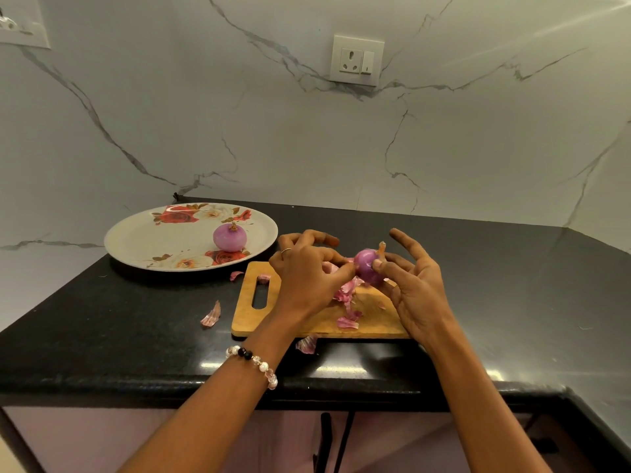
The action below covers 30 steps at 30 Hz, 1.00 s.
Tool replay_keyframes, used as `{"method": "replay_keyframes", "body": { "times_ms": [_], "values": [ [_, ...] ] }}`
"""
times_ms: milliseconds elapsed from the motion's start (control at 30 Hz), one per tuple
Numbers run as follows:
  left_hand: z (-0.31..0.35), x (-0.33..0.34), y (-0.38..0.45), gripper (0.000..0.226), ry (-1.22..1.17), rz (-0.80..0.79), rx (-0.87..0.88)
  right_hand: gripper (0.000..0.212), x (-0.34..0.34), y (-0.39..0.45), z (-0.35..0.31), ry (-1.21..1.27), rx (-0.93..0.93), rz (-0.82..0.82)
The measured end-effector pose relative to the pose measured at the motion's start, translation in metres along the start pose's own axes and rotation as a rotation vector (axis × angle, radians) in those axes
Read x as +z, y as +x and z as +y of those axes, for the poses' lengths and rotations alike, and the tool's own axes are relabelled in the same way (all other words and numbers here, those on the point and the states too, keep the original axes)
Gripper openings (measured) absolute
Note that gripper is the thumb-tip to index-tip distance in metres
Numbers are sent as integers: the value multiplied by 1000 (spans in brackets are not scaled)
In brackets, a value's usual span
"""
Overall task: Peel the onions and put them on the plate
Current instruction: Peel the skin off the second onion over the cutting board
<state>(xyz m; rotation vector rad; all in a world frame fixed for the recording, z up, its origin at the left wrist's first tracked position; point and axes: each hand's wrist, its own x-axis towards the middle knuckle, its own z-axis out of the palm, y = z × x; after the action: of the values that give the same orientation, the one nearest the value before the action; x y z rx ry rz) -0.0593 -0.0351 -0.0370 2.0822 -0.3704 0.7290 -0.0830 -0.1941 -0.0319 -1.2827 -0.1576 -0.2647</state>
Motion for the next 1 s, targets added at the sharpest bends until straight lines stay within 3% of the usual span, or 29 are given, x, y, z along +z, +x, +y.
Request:
{"method": "replay_keyframes", "body": {
  "times_ms": [133,300,433,633,733,867,1000],
  "values": [
    [0,1,0,13,-12,-5,-47,64,0,0,1,-13,-4,-2],
    [-3,1,2,15,-58,28,-137,57,-4,2,-1,189,25,-4],
    [-1,0,2,15,45,65,-178,48,-6,2,-4,358,72,-11],
    [-3,0,1,9,150,47,-128,38,-9,3,-2,419,99,49],
    [-2,1,0,16,139,67,-103,43,-9,4,0,346,84,70],
    [-1,2,1,32,82,40,-32,53,-7,4,3,74,43,80],
    [-1,2,0,31,41,-25,37,60,-5,2,4,-126,-17,16]
  ]
}}
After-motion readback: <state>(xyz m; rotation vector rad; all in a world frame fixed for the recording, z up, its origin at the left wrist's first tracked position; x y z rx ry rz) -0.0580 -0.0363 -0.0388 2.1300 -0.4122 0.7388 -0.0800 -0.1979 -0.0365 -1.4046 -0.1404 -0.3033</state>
